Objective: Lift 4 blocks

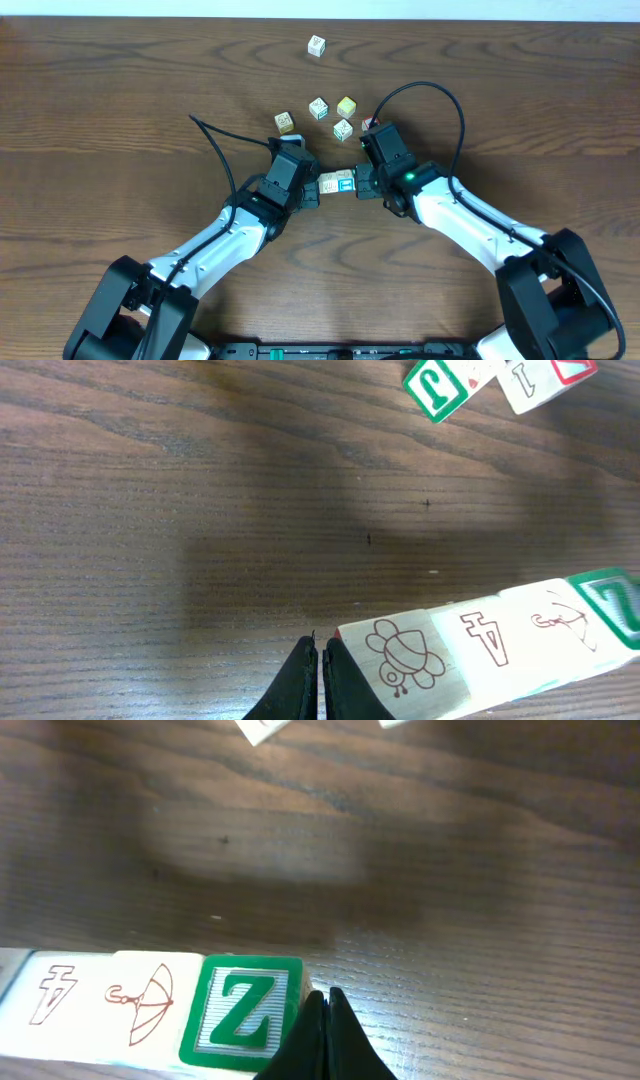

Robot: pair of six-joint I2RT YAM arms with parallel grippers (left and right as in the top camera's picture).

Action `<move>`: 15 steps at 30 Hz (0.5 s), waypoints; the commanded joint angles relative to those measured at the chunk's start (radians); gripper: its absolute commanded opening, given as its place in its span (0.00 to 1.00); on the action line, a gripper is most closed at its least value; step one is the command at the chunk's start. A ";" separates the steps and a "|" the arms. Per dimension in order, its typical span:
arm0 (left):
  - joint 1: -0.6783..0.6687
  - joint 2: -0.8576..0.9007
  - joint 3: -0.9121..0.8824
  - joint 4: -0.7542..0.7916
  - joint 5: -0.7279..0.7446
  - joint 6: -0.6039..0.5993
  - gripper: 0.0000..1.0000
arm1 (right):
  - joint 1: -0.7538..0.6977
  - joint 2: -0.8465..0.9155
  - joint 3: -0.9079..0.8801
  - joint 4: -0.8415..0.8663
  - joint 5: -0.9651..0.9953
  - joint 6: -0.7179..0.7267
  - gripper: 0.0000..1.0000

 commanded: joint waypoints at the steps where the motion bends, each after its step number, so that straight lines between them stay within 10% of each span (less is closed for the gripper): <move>1: -0.063 0.010 0.013 0.049 0.231 -0.002 0.07 | 0.090 0.016 0.019 0.039 -0.260 0.031 0.01; 15: -0.063 0.061 0.013 0.096 0.267 -0.029 0.08 | 0.090 0.015 0.019 0.044 -0.259 0.031 0.01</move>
